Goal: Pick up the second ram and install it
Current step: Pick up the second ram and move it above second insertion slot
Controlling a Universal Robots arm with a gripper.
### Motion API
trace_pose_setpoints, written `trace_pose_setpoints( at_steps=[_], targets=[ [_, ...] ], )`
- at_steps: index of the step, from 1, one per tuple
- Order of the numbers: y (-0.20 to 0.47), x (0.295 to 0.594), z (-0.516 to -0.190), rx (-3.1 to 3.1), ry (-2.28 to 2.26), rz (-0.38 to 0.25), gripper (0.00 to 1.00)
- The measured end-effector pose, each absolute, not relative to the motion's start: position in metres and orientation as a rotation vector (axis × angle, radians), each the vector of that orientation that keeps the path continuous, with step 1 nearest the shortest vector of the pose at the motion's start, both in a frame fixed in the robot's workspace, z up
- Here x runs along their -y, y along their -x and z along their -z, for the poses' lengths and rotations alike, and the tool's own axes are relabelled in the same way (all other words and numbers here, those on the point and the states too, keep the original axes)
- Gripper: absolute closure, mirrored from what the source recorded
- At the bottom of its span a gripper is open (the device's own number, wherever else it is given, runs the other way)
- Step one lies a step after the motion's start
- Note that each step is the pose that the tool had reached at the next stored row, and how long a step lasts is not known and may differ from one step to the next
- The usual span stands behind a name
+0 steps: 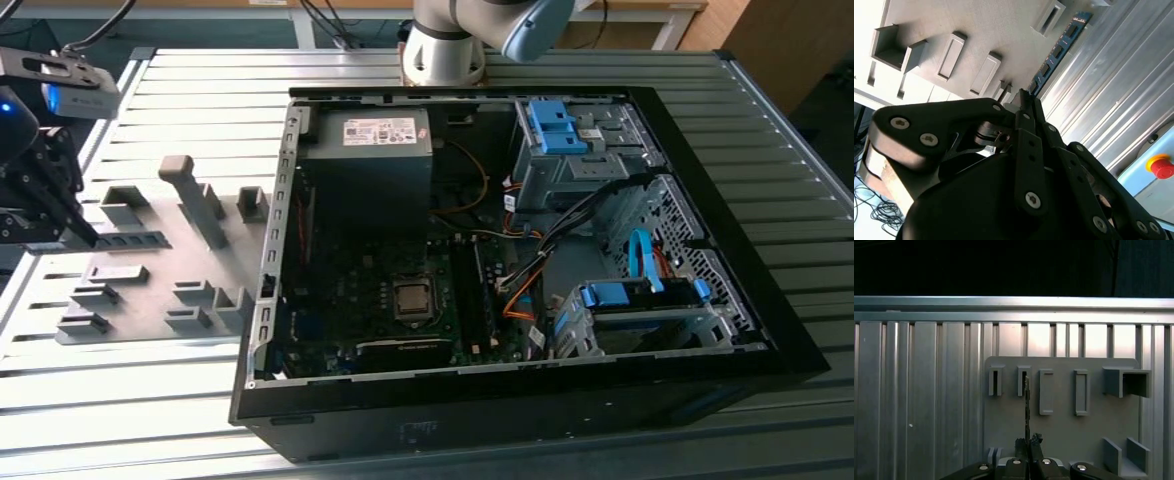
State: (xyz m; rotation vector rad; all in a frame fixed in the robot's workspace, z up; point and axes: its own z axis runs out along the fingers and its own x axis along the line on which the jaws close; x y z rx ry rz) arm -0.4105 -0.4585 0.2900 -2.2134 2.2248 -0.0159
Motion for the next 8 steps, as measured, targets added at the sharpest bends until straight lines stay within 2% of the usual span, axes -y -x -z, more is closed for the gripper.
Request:
trace_pose_setpoints(
  at_steps=[8],
  targets=[
    [0.4105,0.4585,-0.2958,-2.225,2.213,0.016,0.86]
  ],
)
